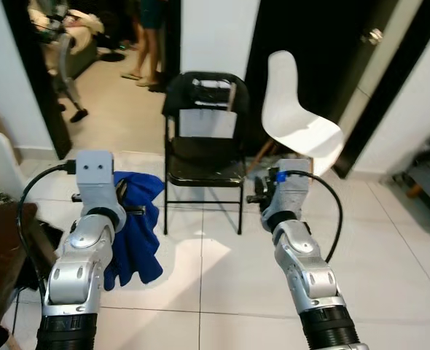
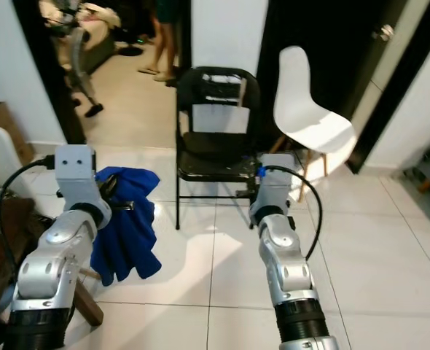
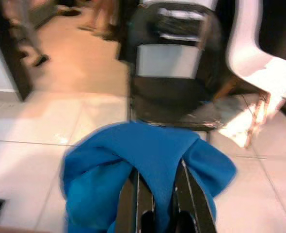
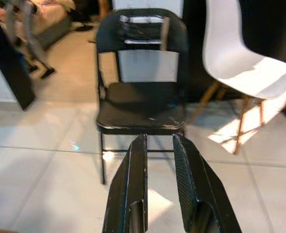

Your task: Hang hanger

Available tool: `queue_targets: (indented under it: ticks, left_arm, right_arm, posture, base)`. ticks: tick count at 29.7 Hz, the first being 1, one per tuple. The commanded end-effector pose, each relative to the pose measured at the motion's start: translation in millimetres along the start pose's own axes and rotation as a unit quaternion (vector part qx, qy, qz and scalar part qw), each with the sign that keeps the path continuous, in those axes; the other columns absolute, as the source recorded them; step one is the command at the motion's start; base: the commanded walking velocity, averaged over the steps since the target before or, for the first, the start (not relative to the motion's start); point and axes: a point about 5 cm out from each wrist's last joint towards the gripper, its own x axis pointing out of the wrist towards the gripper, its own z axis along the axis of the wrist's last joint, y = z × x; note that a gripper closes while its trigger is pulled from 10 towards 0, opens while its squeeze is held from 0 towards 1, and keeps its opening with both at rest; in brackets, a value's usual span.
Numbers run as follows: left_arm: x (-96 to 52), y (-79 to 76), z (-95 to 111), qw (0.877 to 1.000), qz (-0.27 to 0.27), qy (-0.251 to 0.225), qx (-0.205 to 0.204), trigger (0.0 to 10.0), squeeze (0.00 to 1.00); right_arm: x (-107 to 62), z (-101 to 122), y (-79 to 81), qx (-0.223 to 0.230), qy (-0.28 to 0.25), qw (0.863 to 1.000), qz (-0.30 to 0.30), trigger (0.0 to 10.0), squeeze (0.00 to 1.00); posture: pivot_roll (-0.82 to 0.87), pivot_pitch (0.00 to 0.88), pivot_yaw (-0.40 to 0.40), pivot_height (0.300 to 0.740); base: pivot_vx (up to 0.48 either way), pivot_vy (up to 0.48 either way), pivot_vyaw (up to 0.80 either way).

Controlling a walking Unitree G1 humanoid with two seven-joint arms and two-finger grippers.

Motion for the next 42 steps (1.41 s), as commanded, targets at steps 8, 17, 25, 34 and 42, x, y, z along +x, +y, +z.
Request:
queue_targets:
  ticks: [8, 17, 25, 34, 42]
  left_arm:
    - [-2.5, 0.9, -6, 1.000, 0.012, 0.016, 0.013, 10.0, 0.00]
    - [-1.2, -1.3, -4, 1.000, 0.011, 0.022, -0.002, 10.0, 0.00]
    - [2.7, -3.3, -3, 1.000, 0.006, 0.017, 0.015, 10.0, 0.00]
    - [6.6, -1.3, -5, 0.993, 0.020, 0.037, -0.109, 10.0, 0.00]
    - [6.8, -6.6, -5, 0.998, -0.026, 0.052, -0.032, 10.0, 0.00]
  right_arm:
    - [-2.0, -8, 0.5, 0.052, 0.032, 0.998, -0.004, 10.0, 0.00]
    - [-0.9, -8, 2.2, 0.076, 0.055, 0.996, 0.005, 10.0, 0.00]
    - [0.8, -9, 1.6, 0.080, 0.058, 0.995, 0.004, 10.0, 0.00]
    - [0.5, -11, 5.2, 0.066, 0.056, 0.996, 0.006, 10.0, 0.00]
    - [2.7, -10, 5.5, 0.071, 0.060, 0.996, 0.004, 10.0, 0.00]
  posture:
    - [0.04, 0.074, -0.060, 0.740]
    - [0.04, 0.073, -0.052, 0.740]
    - [0.04, 0.093, -0.048, 0.740]
    - [0.05, 0.087, -0.047, 0.740]
    - [0.05, 0.095, -0.045, 0.740]
  base:
    - [0.000, 0.000, -0.80]
    - [0.000, 0.000, -0.80]
    - [0.000, 0.000, -0.80]
    - [0.000, 0.000, -0.80]
    - [0.000, 0.000, -0.80]
